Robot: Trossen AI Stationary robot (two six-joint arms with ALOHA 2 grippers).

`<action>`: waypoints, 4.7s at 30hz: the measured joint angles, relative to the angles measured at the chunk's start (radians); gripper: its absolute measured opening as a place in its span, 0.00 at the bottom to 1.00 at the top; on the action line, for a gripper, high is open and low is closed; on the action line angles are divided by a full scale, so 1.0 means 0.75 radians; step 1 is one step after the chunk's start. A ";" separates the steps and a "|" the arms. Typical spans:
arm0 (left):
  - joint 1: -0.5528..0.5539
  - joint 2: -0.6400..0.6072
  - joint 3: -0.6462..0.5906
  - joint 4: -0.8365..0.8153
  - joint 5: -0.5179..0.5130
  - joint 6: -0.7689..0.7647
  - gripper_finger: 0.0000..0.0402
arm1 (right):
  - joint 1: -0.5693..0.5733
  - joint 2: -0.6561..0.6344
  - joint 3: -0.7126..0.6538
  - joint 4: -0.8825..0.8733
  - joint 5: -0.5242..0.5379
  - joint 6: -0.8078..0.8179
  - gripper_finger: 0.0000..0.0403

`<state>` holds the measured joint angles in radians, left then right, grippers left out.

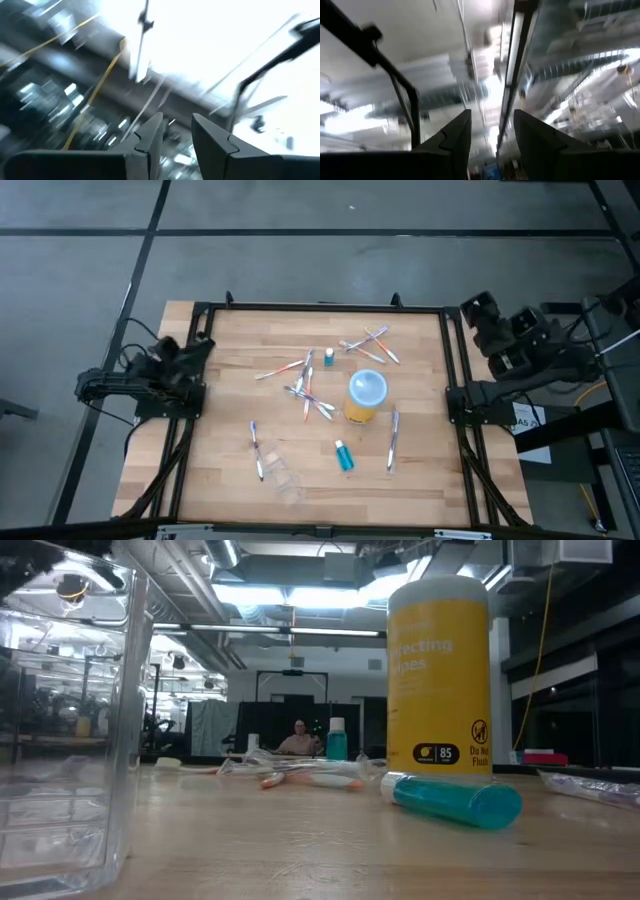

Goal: Pick & Place toothbrushing station
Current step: Put the top mouthwash bottle into the middle of the transparent organizer

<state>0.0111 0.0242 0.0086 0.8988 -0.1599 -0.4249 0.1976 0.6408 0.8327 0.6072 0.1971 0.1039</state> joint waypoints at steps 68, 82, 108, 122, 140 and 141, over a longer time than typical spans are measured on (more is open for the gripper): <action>0.187 2.022 2.274 -2.702 -0.178 0.549 0.29 | 0.004 0.540 1.351 -2.773 0.305 0.551 0.37; 0.154 2.329 2.274 -2.598 -0.098 0.908 0.43 | 0.005 0.544 1.291 -2.904 0.195 0.471 0.37; 0.484 2.632 2.392 -2.507 0.299 1.077 0.49 | 0.004 0.518 1.222 -2.904 0.099 0.374 0.37; 0.449 2.810 2.488 -2.492 0.239 1.122 0.53 | 0.004 0.502 1.222 -2.904 0.094 0.464 0.37; 0.450 2.832 2.488 -2.488 0.271 1.079 0.53 | 0.004 0.501 1.222 -2.904 0.088 0.461 0.37; 0.450 2.832 2.488 -2.481 0.271 1.078 0.53 | 0.004 0.501 1.222 -2.904 0.080 0.461 0.37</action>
<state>0.3485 2.1479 1.8748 -0.9622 0.0433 0.3836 0.2008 1.0168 1.7493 -1.5711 0.2572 0.4496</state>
